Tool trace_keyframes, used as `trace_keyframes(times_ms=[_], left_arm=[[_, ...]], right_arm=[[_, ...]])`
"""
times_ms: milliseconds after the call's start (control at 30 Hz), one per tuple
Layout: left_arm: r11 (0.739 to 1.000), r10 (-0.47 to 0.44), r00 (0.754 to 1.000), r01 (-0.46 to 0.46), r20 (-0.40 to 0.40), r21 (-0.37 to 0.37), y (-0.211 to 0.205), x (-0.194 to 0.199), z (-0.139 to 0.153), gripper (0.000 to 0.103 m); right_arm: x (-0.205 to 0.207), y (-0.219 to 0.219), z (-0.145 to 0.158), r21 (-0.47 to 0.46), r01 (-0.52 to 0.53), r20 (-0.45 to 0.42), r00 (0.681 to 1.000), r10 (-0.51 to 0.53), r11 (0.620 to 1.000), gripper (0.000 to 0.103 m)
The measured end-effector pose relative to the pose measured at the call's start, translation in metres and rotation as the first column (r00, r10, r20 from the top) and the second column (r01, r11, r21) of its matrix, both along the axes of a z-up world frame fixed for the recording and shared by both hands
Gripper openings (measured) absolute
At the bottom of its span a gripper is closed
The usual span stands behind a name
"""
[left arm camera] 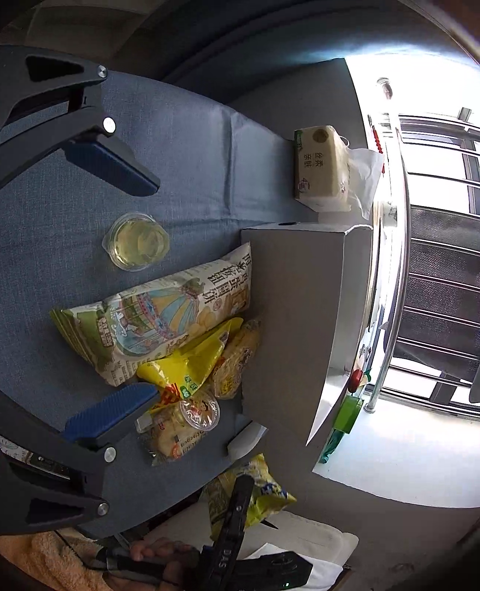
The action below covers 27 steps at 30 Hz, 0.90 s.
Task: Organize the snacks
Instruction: 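Grasp the jelly cup with the left tool while the right carries the chip bag to the box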
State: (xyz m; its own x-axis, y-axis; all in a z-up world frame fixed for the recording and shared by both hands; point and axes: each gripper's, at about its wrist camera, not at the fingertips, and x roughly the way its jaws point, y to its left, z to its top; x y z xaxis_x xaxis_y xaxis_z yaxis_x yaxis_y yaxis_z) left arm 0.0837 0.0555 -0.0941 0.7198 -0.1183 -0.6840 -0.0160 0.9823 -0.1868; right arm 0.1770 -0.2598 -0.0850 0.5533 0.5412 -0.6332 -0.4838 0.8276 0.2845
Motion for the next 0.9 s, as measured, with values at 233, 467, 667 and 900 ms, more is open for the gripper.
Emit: trace_keyframes(times_ms=[233,467,667,900], left_arm=[[0.996,0.066,0.995,-0.061,-0.075,0.061,0.029,0.015,-0.022,0.102],[0.998,0.039,0.993,-0.033,-0.108,0.057,0.035,0.026,-0.044,0.055],[1.0,0.02,0.997,-0.018,-0.069,0.025,0.036,0.019,-0.036,0.04],[1.0,0.017,0.998,-0.017,0.056,0.002,0.039,0.012,0.01,0.04]], right_arm=[[-0.042,-0.011,0.017,0.088,-0.014,0.045,0.999,0.011,0.996,0.056],[-0.049,-0.008,0.011,0.156,-0.037,0.0,0.999,0.038,0.987,0.056],[-0.05,-0.002,0.008,0.142,-0.045,-0.009,0.999,0.047,0.989,0.056],[-0.043,0.01,0.016,0.151,-0.068,-0.002,0.998,0.069,0.986,0.056]])
